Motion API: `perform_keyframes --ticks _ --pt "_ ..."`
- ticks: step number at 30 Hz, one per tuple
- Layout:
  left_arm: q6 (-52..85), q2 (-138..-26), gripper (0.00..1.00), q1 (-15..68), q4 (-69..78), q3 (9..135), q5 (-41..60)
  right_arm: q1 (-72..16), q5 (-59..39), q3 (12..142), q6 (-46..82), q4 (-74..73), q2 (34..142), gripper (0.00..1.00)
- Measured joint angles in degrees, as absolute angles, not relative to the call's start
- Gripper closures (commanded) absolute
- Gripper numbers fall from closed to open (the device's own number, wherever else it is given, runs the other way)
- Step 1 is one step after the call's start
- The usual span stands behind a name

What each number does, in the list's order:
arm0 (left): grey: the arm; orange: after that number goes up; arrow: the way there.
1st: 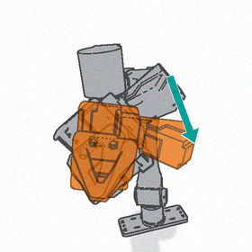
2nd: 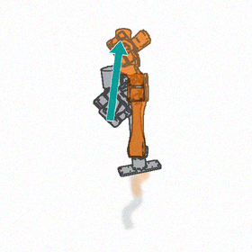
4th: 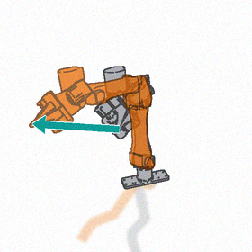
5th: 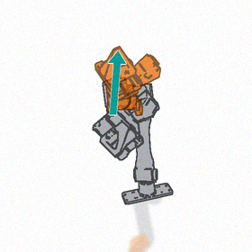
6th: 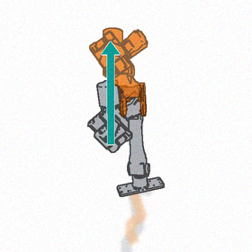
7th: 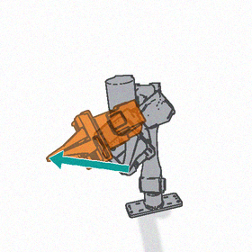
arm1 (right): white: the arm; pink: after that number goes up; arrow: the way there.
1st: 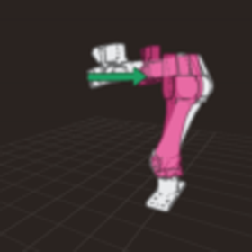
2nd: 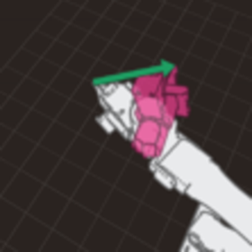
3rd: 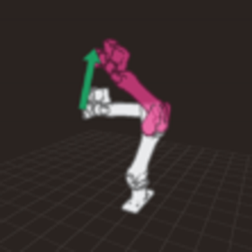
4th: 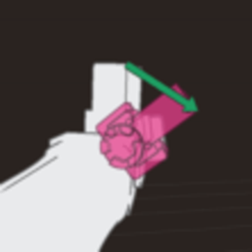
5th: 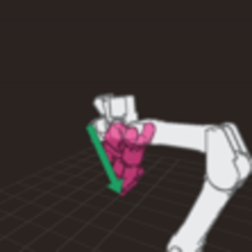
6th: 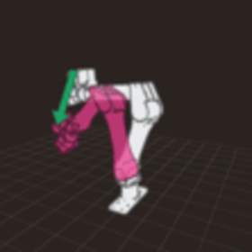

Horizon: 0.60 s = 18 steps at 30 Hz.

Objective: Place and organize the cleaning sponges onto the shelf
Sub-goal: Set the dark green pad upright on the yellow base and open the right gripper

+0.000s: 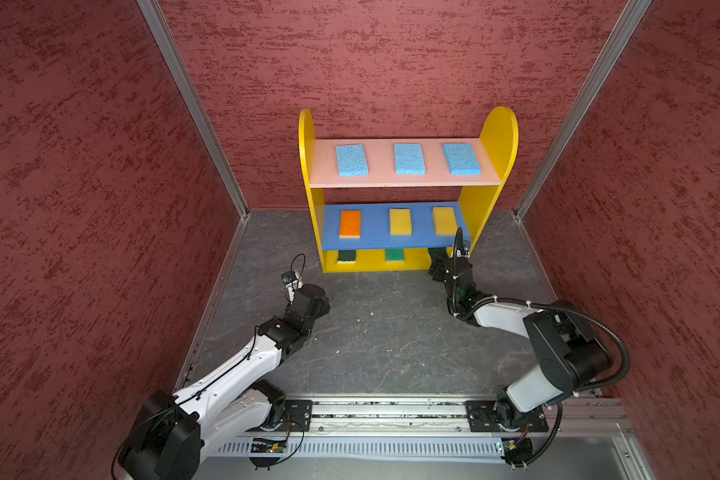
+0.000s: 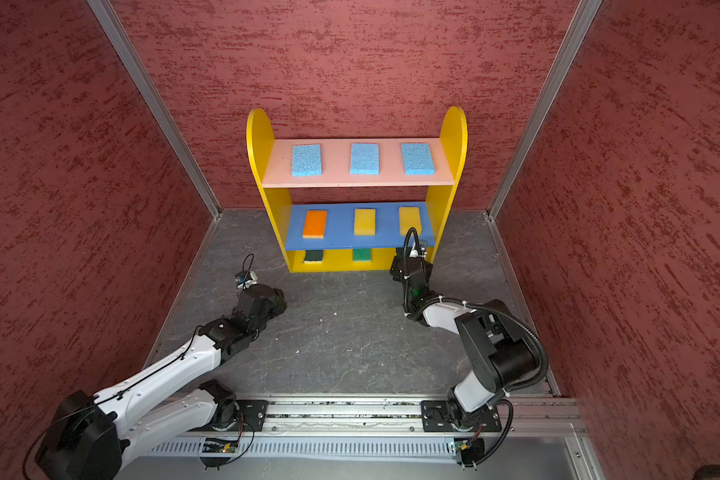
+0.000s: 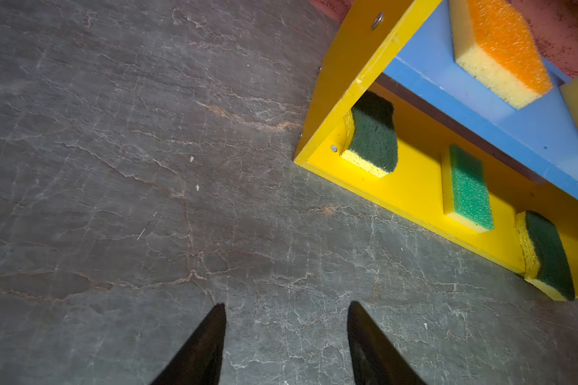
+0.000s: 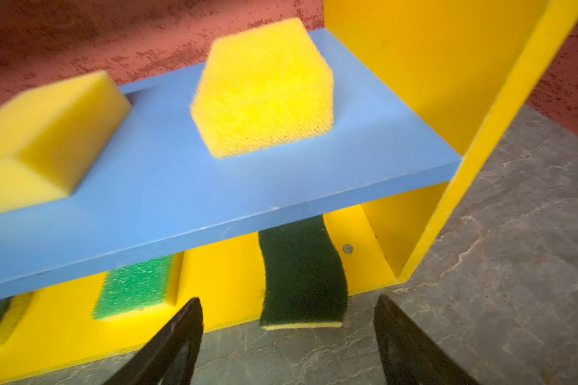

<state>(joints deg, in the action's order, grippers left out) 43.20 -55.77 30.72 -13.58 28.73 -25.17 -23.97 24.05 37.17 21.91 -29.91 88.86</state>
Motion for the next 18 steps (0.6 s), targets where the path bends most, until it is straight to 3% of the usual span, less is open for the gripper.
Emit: perform_keyframes --ticks 18 --pt "43.2 -50.7 0.43 33.4 -17.7 28.9 -26.0 -24.0 11.2 20.3 43.1 -31.3 77.6 0.33"
